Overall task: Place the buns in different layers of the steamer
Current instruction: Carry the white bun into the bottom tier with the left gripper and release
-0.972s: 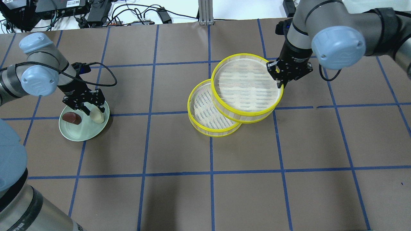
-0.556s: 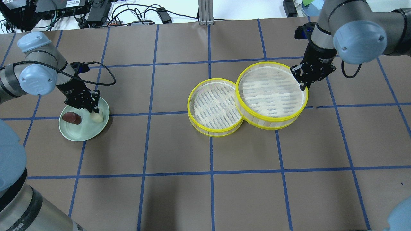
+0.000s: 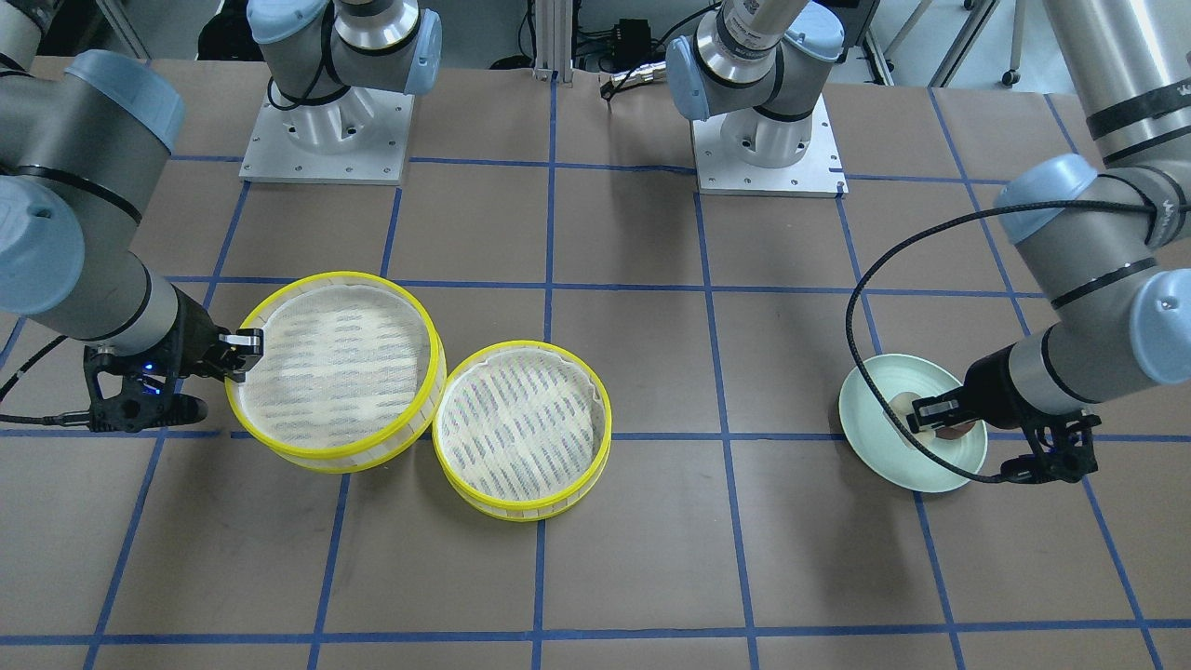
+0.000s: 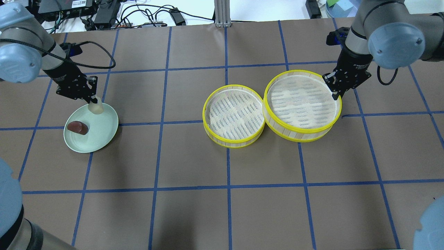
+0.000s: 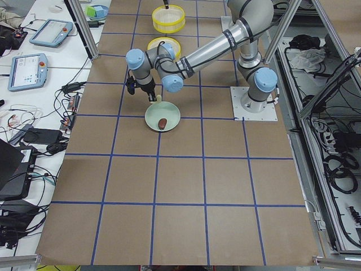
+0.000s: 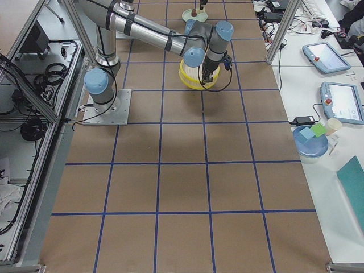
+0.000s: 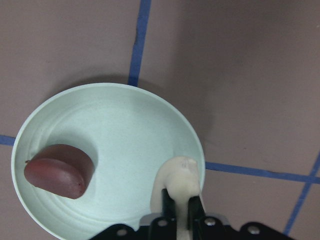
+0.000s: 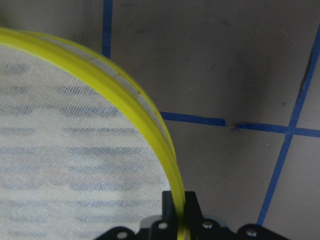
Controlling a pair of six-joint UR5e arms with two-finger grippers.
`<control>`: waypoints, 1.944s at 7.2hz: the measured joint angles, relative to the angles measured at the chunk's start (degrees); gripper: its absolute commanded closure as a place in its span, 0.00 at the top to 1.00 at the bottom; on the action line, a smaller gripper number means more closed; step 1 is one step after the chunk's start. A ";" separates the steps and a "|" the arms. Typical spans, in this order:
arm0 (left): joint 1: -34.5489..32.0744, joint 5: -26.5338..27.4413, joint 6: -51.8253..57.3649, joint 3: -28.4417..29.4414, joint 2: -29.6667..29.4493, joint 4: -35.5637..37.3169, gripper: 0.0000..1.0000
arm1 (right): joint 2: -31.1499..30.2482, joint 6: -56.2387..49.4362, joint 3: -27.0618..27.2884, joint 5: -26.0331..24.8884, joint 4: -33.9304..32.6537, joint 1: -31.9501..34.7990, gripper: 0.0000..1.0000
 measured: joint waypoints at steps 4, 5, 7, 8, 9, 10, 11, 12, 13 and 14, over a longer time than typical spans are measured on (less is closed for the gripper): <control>-10.94 -11.33 -16.95 2.14 2.75 -1.06 0.00 | 0.11 -0.19 0.03 0.09 -0.15 -0.53 0.00; -13.79 -13.09 -21.85 2.08 2.40 -0.13 0.00 | 0.10 -0.20 0.03 0.12 -0.19 -0.54 0.00; -18.56 -19.08 -27.70 0.91 1.79 3.57 0.00 | 0.09 -0.20 0.03 0.15 -0.27 -0.53 0.00; -20.35 -22.60 -29.64 -0.88 1.26 7.39 0.00 | 0.09 -0.20 0.03 0.16 -0.29 -0.50 0.00; -21.71 -24.71 -30.68 -3.26 0.43 12.42 0.00 | 0.09 -0.20 0.03 0.16 -0.30 -0.47 0.00; -22.93 -25.65 -31.15 -5.20 -0.63 16.82 0.00 | 0.09 -0.19 0.03 0.14 -0.29 -0.48 0.00; -24.51 -26.14 -31.36 -6.26 -1.75 19.38 0.16 | 0.09 -0.15 0.03 0.12 -0.23 -0.49 0.00; -26.33 -26.68 -31.81 -6.67 -2.63 20.57 0.62 | 0.09 -0.12 0.03 0.14 -0.18 -0.48 0.00; -27.83 -27.13 -32.47 -6.77 -3.13 21.52 1.00 | 0.09 -0.12 0.03 0.15 -0.15 -0.48 0.00; -28.57 -27.17 -32.76 -6.85 -3.31 22.24 1.00 | 0.09 -0.11 0.03 0.16 -0.14 -0.46 0.00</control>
